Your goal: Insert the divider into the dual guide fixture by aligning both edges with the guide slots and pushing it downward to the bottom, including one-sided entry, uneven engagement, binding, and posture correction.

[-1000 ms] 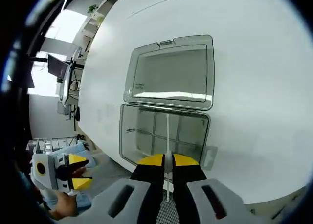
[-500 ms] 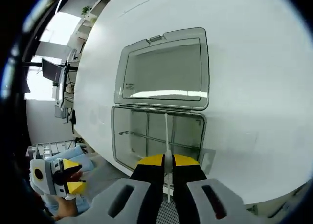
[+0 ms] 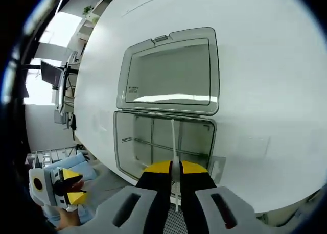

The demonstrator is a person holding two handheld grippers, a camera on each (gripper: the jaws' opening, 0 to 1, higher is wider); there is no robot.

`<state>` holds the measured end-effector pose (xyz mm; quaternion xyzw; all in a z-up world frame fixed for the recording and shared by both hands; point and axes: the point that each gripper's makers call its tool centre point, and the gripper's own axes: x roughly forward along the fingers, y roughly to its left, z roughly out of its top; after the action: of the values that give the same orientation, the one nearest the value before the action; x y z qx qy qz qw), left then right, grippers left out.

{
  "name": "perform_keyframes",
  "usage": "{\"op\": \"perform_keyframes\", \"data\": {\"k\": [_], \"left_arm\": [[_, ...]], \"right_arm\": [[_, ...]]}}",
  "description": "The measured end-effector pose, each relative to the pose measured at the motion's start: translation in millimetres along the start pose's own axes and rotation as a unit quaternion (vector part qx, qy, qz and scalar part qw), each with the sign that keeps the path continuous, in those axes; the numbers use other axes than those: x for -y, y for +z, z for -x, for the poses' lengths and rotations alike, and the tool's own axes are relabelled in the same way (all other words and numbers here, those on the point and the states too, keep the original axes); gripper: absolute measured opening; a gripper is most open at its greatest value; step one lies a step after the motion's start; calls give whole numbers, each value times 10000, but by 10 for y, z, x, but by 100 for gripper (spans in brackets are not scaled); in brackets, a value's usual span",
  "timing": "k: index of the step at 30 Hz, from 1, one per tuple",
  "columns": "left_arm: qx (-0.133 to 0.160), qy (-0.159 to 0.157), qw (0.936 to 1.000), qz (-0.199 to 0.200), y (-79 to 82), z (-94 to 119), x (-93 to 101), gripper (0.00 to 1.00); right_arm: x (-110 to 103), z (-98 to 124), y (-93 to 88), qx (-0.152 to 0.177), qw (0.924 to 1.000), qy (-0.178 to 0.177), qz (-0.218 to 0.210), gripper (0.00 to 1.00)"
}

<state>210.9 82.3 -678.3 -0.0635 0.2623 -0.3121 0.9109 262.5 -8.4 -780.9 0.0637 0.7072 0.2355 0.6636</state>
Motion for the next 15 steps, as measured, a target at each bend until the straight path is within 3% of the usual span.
{"op": "perform_keyframes", "data": {"k": [15], "left_arm": [[74,23,10000,13,24,32,-2,10]], "right_arm": [[-52,22,-21,-85,9999,-127,-78,0]]}}
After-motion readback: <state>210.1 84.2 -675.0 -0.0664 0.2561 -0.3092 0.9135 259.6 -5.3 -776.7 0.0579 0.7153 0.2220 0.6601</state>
